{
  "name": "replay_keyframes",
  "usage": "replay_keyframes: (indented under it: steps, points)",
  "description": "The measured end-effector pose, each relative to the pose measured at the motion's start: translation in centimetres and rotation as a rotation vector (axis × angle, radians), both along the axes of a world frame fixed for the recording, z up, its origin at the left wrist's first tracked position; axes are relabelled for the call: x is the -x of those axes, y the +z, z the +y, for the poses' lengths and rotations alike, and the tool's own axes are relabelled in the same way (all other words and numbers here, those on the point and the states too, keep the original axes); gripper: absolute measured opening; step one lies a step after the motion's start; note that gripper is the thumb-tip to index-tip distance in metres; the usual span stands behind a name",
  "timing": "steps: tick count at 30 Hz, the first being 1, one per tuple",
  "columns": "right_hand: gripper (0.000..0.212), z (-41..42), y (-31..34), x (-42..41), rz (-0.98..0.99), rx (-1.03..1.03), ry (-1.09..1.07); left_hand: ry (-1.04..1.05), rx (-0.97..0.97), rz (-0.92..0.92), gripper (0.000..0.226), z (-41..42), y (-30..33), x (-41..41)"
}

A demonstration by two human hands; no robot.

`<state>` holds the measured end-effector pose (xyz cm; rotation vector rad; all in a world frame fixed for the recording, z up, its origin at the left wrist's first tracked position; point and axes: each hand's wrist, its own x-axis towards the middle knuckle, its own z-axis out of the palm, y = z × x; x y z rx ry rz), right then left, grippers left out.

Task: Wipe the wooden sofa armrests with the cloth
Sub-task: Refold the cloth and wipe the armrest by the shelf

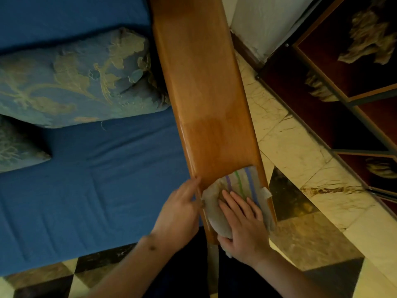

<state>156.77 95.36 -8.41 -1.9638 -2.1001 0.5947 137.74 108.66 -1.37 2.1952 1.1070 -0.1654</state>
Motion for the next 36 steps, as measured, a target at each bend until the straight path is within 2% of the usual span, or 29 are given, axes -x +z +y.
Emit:
replay_keyframes:
  steps: [2, 4, 7, 10, 12, 16, 20, 22, 26, 30, 36]
  points:
    - [0.082, 2.7, -0.2, -1.6, 0.032, -0.03, 0.144, 0.048, -0.075, 0.027, 0.057, 5.0, -0.3, -0.1]
    - [0.075, 6.4, -0.5, -3.2, 0.042, -0.045, 0.302, 0.111, -0.083, 0.095, 0.084, 10.5, -0.6, -0.6]
    - [0.079, 12.7, -0.4, -5.1, 0.033, -0.048, 0.531, 0.087, -0.08, 0.211, 0.116, 17.8, -1.2, -1.4]
    - [0.078, 19.8, -0.4, -5.7, 0.019, -0.073, 0.626, 0.033, -0.066, 0.272, 0.128, 23.5, -0.9, -2.6]
    - [0.077, 24.2, -0.2, -5.7, 0.007, -0.1, 0.616, 0.064, -0.045, 0.264, 0.122, 25.8, -0.3, -3.5]
    - [0.08, 33.9, 0.4, -5.7, 0.0, -0.115, 0.546, 0.353, 0.001, 0.165, 0.089, 30.3, 0.4, -3.8]
    - [0.079, 43.7, 0.9, -5.9, -0.032, -0.107, 0.464, 0.437, 0.02, 0.053, 0.064, 34.0, 0.1, -3.6]
    - [0.077, 48.1, 1.2, -6.0, -0.067, -0.111, 0.397, 0.466, 0.072, 0.049, 0.069, 34.4, -0.3, -3.8]
    - [0.075, 54.4, 1.6, -5.7, -0.052, -0.145, 0.261, 0.514, 0.168, 0.13, 0.094, 33.9, -1.9, -4.1]
    - [0.07, 55.8, 1.2, -5.3, -0.052, -0.184, 0.183, 0.54, 0.118, 0.129, 0.096, 33.6, -3.0, -3.9]
    - [0.064, 48.4, 1.2, -1.1, -0.001, -0.171, -0.142, 0.588, 0.193, 0.029, 0.081, 29.0, -2.5, -4.2]
